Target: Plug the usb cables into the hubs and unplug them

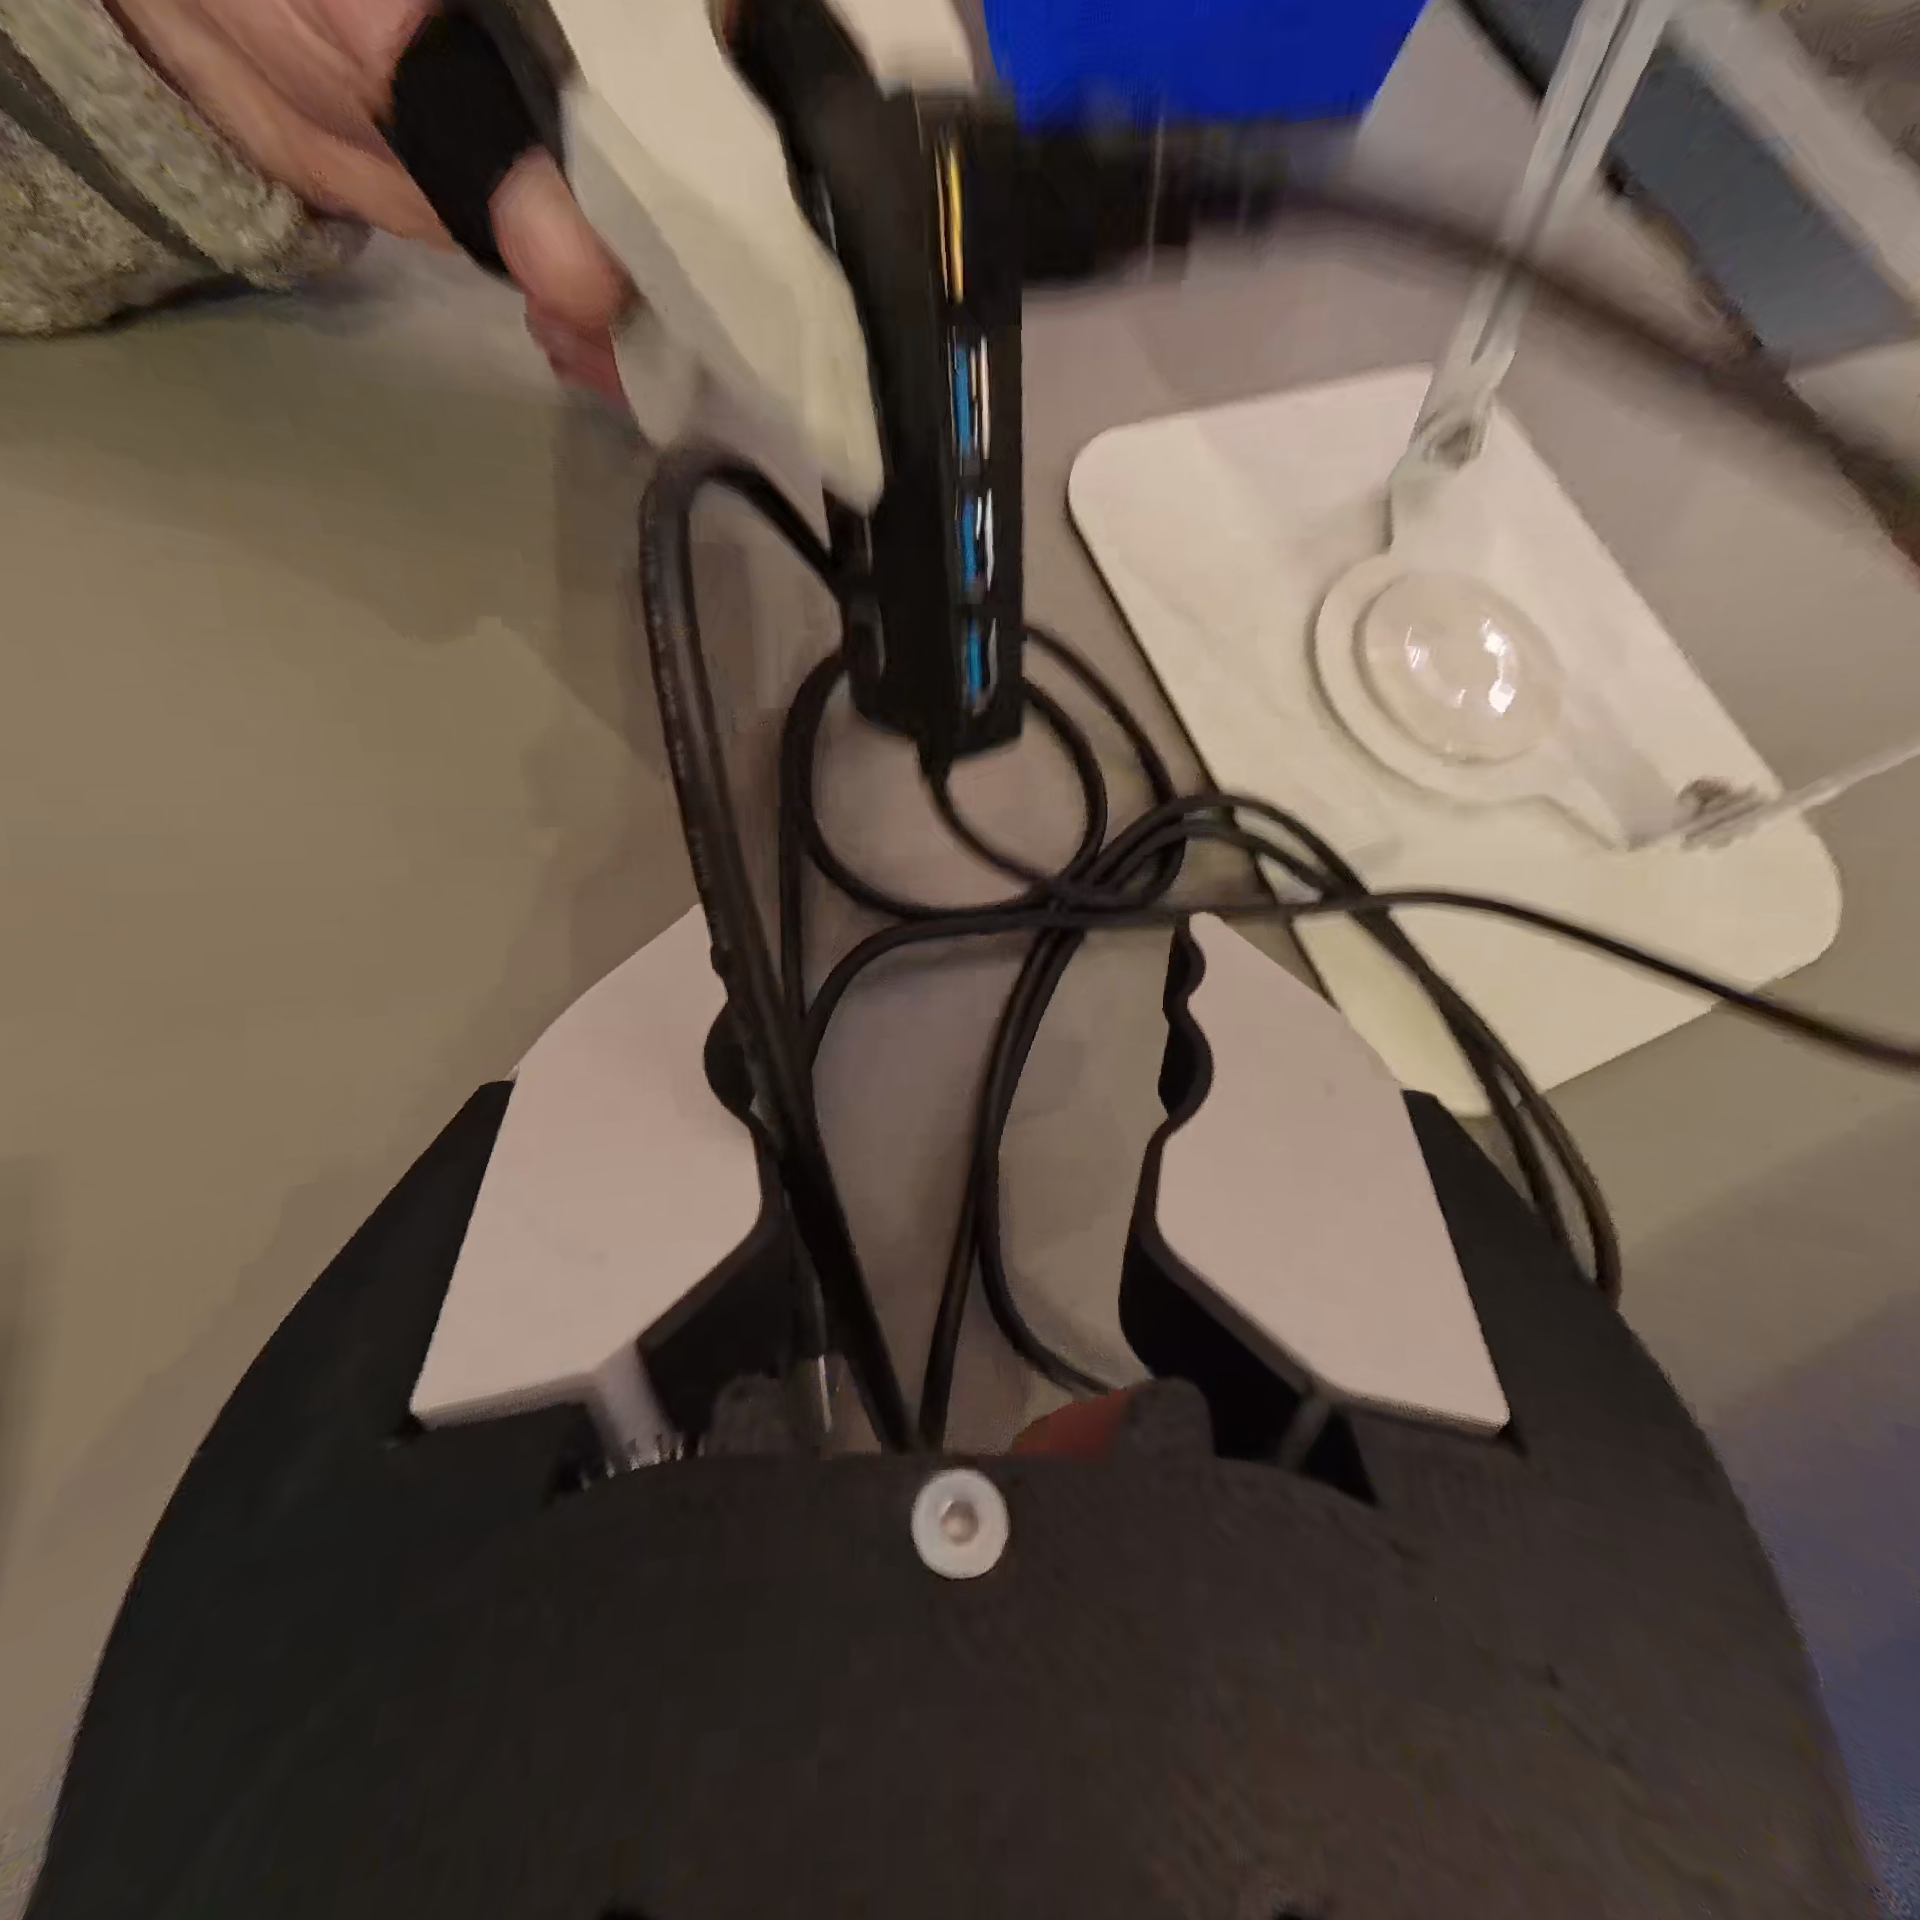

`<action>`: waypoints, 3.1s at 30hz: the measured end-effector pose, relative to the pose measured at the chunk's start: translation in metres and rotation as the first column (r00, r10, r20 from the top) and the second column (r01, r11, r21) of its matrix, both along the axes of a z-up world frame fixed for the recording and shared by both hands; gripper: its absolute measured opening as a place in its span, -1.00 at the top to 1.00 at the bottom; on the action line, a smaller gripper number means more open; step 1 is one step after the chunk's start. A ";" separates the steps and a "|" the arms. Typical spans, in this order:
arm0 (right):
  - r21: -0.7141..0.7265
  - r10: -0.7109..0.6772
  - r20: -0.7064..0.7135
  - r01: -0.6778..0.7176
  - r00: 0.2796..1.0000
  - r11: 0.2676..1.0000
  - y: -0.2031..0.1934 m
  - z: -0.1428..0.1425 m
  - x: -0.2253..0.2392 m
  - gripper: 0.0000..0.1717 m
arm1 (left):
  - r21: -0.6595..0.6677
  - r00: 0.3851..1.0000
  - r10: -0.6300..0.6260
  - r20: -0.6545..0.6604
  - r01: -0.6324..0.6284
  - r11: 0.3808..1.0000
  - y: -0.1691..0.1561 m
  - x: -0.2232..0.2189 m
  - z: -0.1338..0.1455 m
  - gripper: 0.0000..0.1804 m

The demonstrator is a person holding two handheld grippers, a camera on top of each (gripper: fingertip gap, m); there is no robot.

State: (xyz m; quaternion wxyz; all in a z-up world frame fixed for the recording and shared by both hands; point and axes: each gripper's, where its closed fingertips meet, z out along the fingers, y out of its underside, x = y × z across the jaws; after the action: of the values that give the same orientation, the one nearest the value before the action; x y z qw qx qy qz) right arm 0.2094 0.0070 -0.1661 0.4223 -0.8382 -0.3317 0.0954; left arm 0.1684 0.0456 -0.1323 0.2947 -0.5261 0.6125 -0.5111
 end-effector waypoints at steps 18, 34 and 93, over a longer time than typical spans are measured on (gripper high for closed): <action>-0.162 -0.148 0.006 0.147 0.989 0.976 0.039 -0.043 0.018 0.02 | -0.309 0.978 -0.067 -0.199 0.002 0.951 0.007 0.008 -0.035 0.80; -0.243 0.048 -0.142 -0.082 0.989 0.967 0.035 -0.045 -0.011 0.50 | -0.395 0.970 -0.104 -0.219 0.009 0.919 0.014 0.013 -0.040 0.79; 0.258 -0.269 -0.142 0.298 0.953 0.919 -0.043 0.221 0.199 0.90 | -0.105 0.989 -0.102 -0.110 0.090 0.990 0.005 0.003 -0.022 0.71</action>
State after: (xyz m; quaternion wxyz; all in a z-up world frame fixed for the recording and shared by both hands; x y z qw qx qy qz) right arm 0.4085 -0.0359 0.0551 0.5611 -0.8041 -0.1942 0.0295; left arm 0.1710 0.0508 -0.1541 0.2074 -0.5384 0.6268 -0.5236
